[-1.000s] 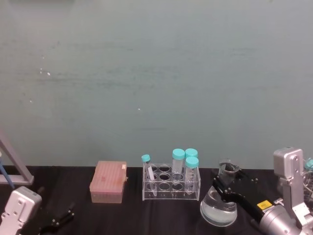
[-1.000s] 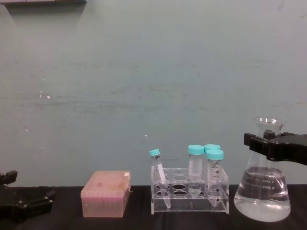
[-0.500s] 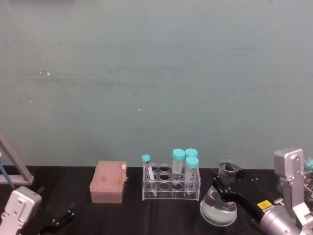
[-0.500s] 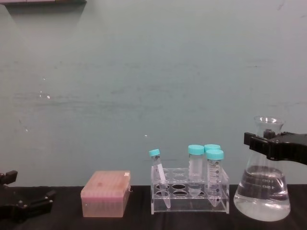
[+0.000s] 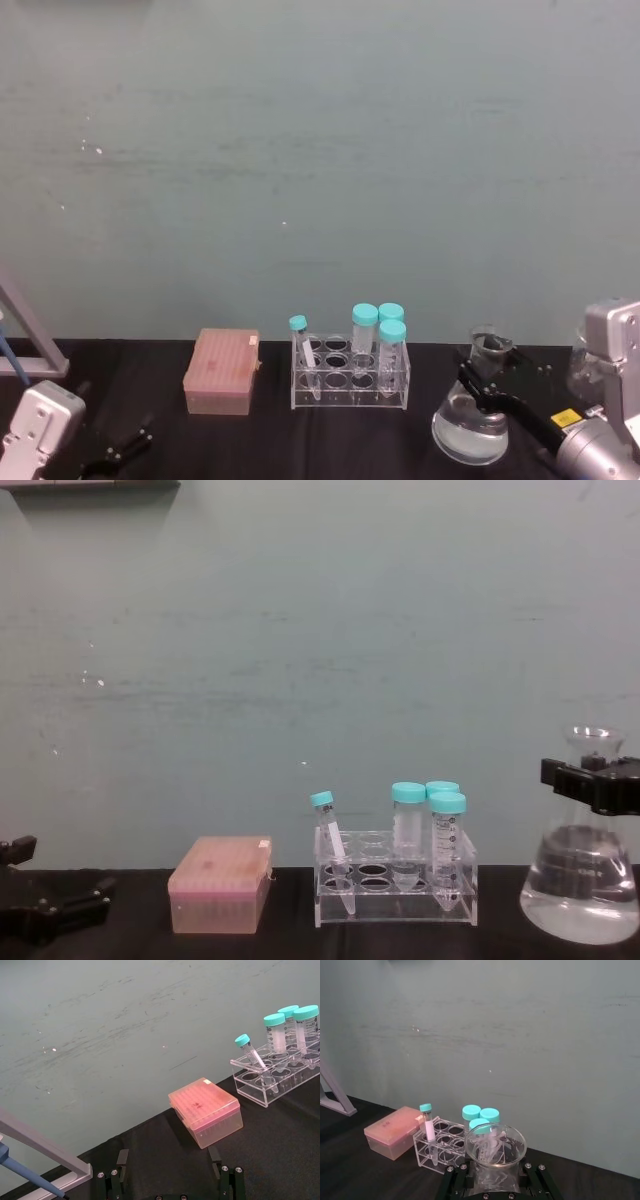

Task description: Pick up the beaker with the right gripper, shake it three times, and then put it down.

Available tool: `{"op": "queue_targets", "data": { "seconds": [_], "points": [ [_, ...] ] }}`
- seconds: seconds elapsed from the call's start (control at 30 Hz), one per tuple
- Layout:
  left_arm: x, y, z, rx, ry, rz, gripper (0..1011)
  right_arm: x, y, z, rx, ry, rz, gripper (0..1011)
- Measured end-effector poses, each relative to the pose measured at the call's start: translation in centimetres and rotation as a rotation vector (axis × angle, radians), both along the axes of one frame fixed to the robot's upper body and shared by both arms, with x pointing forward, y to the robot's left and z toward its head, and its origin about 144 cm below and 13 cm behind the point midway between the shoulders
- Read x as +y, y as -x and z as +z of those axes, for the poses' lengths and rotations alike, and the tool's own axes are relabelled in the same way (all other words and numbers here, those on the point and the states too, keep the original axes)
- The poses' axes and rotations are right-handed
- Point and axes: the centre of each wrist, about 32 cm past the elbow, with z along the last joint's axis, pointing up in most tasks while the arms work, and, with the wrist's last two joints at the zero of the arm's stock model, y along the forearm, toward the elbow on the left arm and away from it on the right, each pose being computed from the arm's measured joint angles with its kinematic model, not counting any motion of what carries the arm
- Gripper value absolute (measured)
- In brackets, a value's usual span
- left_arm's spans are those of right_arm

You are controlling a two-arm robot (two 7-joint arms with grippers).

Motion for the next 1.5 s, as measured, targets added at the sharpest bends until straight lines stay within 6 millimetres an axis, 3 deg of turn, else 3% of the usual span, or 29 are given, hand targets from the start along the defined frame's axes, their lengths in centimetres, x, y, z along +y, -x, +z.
{"op": "queue_targets", "data": {
  "seconds": [0.67, 1.5],
  "points": [
    [0.0, 0.0, 0.0, 0.000, 0.000, 0.000, 1000, -0.1, 0.2, -2.7, 0.010, -0.069, 0.041, 456],
    [0.0, 0.0, 0.0, 0.000, 0.000, 0.000, 1000, -0.2, -0.4, -4.0, 0.001, -0.079, 0.060, 456]
  ]
}}
